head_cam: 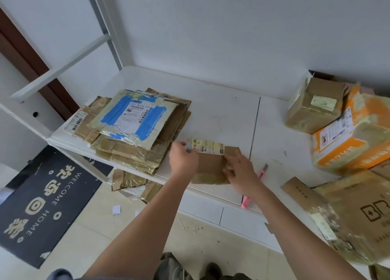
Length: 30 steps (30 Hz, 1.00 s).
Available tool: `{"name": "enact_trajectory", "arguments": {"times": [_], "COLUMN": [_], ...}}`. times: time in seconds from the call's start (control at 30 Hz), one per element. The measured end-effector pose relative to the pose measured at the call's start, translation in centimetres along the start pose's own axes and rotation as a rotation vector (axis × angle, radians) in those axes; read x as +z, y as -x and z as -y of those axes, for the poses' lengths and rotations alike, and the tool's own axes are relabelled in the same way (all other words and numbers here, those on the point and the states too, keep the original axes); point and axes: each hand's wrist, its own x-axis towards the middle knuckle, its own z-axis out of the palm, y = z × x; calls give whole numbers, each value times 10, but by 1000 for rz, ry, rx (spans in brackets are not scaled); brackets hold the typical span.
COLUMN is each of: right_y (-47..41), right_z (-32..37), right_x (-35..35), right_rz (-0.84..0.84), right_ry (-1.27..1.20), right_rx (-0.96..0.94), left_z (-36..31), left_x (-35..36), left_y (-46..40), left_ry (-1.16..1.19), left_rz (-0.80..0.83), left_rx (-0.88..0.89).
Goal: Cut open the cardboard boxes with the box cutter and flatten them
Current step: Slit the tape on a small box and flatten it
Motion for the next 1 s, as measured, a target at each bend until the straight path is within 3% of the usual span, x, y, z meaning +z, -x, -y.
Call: {"name": "enact_trajectory", "arguments": {"times": [0.1, 0.2, 0.33, 0.5, 0.77, 1.0], "right_y": [7, 9, 2, -36, -118, -177], "right_z": [28, 82, 161, 239, 345, 404], "right_x": [-17, -40, -56, -50, 2, 62], "right_rz": [-287, -542, -548, -447, -211, -103], "right_ry": [-80, -294, -574, -470, -209, -16], "right_rx": [34, -82, -291, -443, -532, -374], "left_z": [-24, -42, -43, -20, 23, 65], "left_x": [-14, -45, -108, -187, -271, -295], "left_y": [3, 3, -7, -39, -136, -217], "left_ry": [108, 342, 608, 893, 648, 196], "left_rz": [-55, -151, -188, -179, -433, -390], "left_rx": [95, 89, -5, -90, -71, 41]}}
